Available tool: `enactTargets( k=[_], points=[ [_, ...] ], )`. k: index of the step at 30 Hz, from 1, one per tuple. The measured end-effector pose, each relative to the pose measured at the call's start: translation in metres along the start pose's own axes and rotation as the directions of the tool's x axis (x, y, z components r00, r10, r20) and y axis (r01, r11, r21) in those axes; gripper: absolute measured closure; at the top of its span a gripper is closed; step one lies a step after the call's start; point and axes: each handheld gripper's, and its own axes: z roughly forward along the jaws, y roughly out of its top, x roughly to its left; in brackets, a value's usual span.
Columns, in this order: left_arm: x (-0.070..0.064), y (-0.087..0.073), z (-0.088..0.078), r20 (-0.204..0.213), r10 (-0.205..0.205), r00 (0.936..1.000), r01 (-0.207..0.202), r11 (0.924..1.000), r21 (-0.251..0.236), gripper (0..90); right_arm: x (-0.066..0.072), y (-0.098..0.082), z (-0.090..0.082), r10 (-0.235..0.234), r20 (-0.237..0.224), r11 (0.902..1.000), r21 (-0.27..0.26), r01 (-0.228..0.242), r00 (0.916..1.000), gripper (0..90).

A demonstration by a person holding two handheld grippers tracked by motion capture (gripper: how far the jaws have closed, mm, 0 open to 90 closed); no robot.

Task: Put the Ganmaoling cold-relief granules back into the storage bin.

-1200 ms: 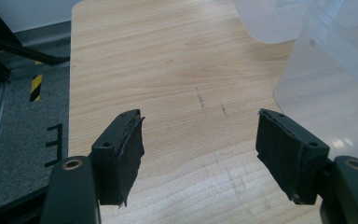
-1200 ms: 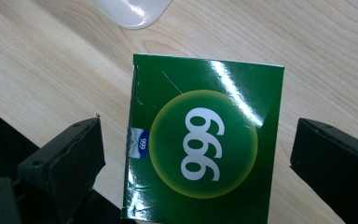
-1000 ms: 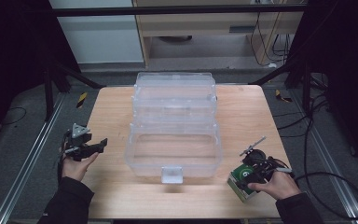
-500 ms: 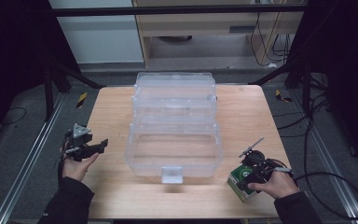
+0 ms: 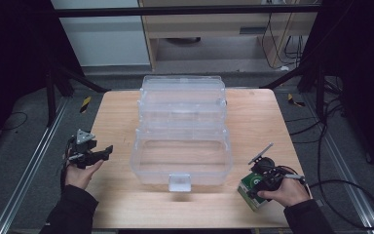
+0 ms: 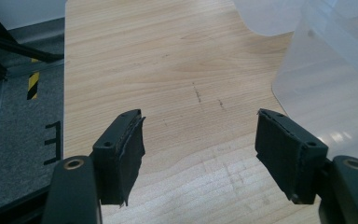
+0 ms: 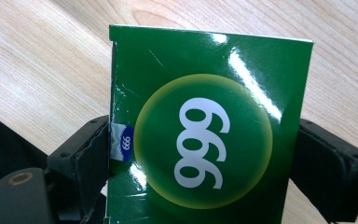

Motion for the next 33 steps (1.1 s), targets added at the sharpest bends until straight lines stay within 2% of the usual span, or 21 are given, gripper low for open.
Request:
enactTargets(
  k=[3, 17, 24, 33],
  points=[
    [0.0, 0.0, 0.0, 0.0, 0.001, 1.0, -0.001, 1.0, 0.001, 31.7, 0.001, 0.001, 0.0, 0.017, -0.003, 0.9998, 0.011, -0.016, 0.9999, 14.5],
    [-0.001, 0.0, 0.0, 0.003, 0.004, 1.0, -0.004, 1.0, 0.003, 31.7, 0.002, 0.003, -0.004, -0.012, 0.002, 0.9994, 0.034, 0.012, 0.9999, 17.2],
    [-0.002, 0.0, 0.0, 0.005, 0.007, 1.0, -0.007, 1.0, 0.004, 31.6, 0.002, 0.001, -0.011, -0.031, 0.01, 0.9995, 0.009, 0.031, 0.9995, 17.5],
    [-0.002, 0.0, 0.001, 0.007, 0.01, 0.9999, -0.01, 0.9999, 0.008, 31.5, -0.001, 0.0, -0.024, -0.018, 0.018, 0.9994, -0.029, 0.018, 0.9997, 17.8]
  ],
)
